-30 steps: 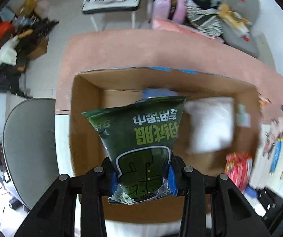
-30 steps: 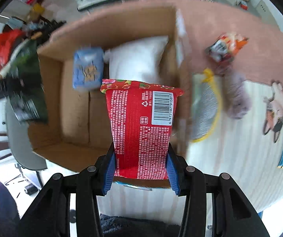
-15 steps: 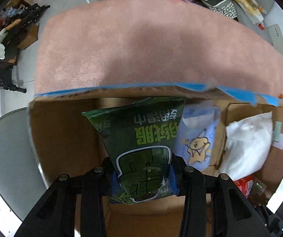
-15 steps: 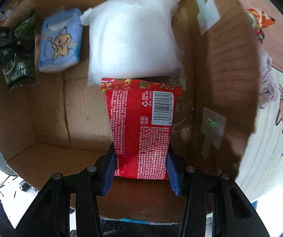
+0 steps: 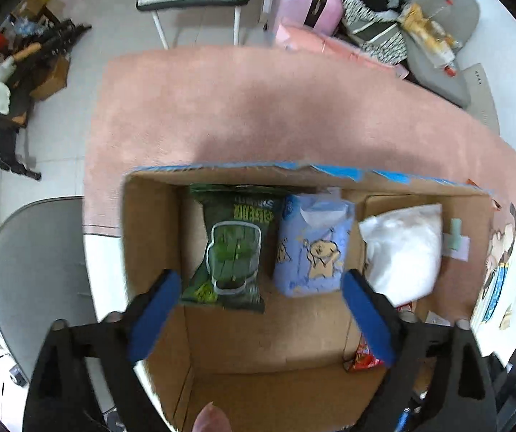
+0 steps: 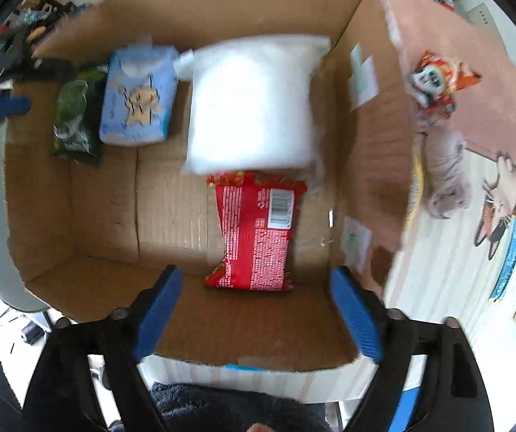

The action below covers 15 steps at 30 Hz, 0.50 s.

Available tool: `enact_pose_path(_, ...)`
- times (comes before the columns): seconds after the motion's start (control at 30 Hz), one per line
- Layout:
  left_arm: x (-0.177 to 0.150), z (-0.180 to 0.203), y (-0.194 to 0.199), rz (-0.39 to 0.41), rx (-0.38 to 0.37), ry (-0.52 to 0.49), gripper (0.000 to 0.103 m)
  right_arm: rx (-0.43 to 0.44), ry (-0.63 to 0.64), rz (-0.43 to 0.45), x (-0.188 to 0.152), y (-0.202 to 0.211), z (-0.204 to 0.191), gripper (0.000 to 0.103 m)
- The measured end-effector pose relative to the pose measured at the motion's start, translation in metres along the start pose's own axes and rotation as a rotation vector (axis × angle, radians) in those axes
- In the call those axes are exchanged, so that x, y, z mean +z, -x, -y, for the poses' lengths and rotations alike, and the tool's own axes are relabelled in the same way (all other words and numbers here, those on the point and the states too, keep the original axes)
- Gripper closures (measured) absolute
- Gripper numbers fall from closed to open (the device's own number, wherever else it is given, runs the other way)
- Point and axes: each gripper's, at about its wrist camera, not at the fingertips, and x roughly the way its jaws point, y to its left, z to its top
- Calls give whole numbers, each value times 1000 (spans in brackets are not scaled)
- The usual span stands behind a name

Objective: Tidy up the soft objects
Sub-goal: 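Lower both snack bags into the box and open both tools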

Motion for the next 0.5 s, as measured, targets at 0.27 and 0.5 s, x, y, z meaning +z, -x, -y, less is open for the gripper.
enact_pose_path(0.27, -63, 0, 42, 123, 3, 19, 2, 4, -20, 125, -21, 48, 9, 0)
enact_pose_path(0.5, -117, 11, 65, 189, 45, 11, 2, 4, 3, 217, -57, 73, 6, 0)
